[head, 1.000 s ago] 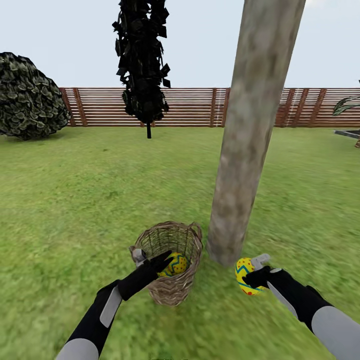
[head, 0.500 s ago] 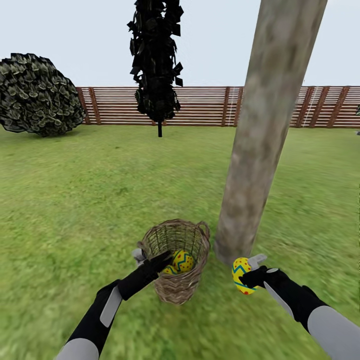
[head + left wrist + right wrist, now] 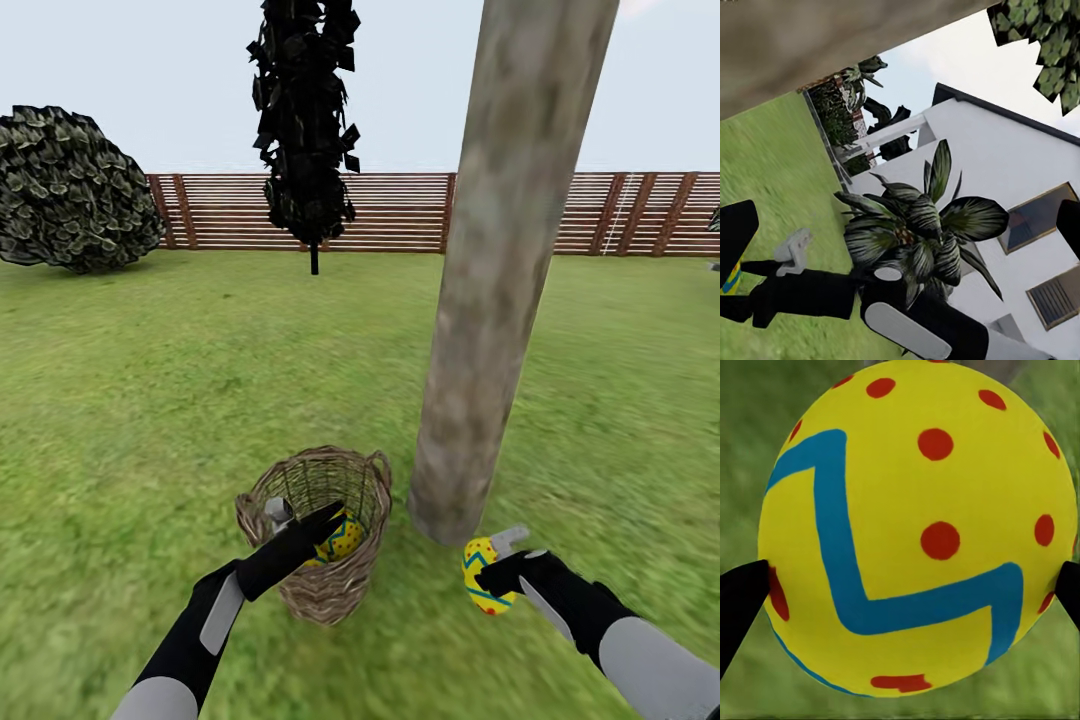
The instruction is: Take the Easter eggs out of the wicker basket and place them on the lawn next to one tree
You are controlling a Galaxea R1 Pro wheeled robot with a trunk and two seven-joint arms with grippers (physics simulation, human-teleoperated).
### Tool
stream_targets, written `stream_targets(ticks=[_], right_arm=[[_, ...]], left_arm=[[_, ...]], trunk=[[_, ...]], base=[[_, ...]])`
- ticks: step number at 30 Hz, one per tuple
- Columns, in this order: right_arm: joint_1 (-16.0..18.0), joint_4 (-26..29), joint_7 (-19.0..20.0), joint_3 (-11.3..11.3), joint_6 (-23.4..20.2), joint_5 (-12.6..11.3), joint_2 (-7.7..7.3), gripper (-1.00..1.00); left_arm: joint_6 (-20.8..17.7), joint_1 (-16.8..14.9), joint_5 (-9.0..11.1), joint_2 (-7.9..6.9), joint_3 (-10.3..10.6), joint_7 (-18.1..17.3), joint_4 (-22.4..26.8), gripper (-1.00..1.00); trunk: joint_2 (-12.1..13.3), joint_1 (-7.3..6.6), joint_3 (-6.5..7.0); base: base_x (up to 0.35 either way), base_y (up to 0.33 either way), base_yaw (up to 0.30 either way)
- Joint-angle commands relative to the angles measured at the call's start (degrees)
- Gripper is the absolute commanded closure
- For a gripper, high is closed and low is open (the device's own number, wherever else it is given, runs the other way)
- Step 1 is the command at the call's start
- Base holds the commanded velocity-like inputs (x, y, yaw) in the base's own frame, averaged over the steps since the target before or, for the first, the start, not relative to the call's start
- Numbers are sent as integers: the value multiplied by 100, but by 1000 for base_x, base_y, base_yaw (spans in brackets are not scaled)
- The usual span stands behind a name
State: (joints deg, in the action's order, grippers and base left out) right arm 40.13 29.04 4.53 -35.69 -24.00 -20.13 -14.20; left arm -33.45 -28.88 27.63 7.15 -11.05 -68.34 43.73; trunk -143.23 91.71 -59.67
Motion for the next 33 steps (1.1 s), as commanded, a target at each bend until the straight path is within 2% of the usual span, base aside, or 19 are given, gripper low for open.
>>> stream_targets(ticks=[1,4,7,20,23,25,26,27,28,29,30,31,32,33], right_arm=[[9,-37,4,-25,-25,-1,17,100],[12,-82,-1,-25,-26,0,37,100],[12,-85,-4,-19,-26,0,39,100],[12,-67,-3,2,57,26,22,100],[19,77,4,23,75,27,2,100],[44,208,-10,26,85,21,11,100],[70,200,-38,27,82,14,16,100],[85,176,-140,27,84,7,24,100],[94,158,-379,22,86,3,59,100],[97,143,-592,17,109,1,149,100],[99,90,-696,11,168,0,219,100],[104,-22,-739,5,247,9,258,100],[116,-148,-759,-6,332,23,342,100],[117,-151,-760,-7,338,28,354,100]], left_arm=[[-51,-3,-1,5,-16,-19,2,-100],[-48,-3,0,5,-17,-44,0,-100],[-48,-3,-2,5,-14,-145,-5,-100],[-54,-3,-3,5,-11,-126,4,-100],[-80,-3,-1,11,12,-155,24,-100],[-116,-3,41,13,416,-202,313,-100],[-129,-3,161,14,686,-217,509,-100],[-136,-3,370,14,969,-215,637,-100],[-141,-3,713,14,1335,-199,726,-100],[-143,-3,1013,14,1612,-159,787,-100],[-148,-3,1180,14,1749,-105,947,-100],[-151,-3,1249,14,1805,-15,1199,-100],[-142,-3,1296,40,1904,879,1591,-100],[-141,4,1313,49,2080,1100,1769,-100]], trunk=[[-2,-1,-5],[-2,-1,-5],[-6,7,-72],[-24,40,-360],[-28,48,-426],[-31,53,-471],[-32,56,-493],[-33,58,-515],[-35,61,-537],[-36,63,-559],[-37,66,-581],[-39,68,-603],[-40,71,-626],[-41,74,-648]], base=[[9,-11,0],[3,-3,0],[0,0,0],[0,0,0],[0,0,0],[0,0,0],[0,0,0],[0,0,0],[0,0,0],[0,0,0],[0,0,0],[0,0,0],[0,0,0],[0,0,0]])
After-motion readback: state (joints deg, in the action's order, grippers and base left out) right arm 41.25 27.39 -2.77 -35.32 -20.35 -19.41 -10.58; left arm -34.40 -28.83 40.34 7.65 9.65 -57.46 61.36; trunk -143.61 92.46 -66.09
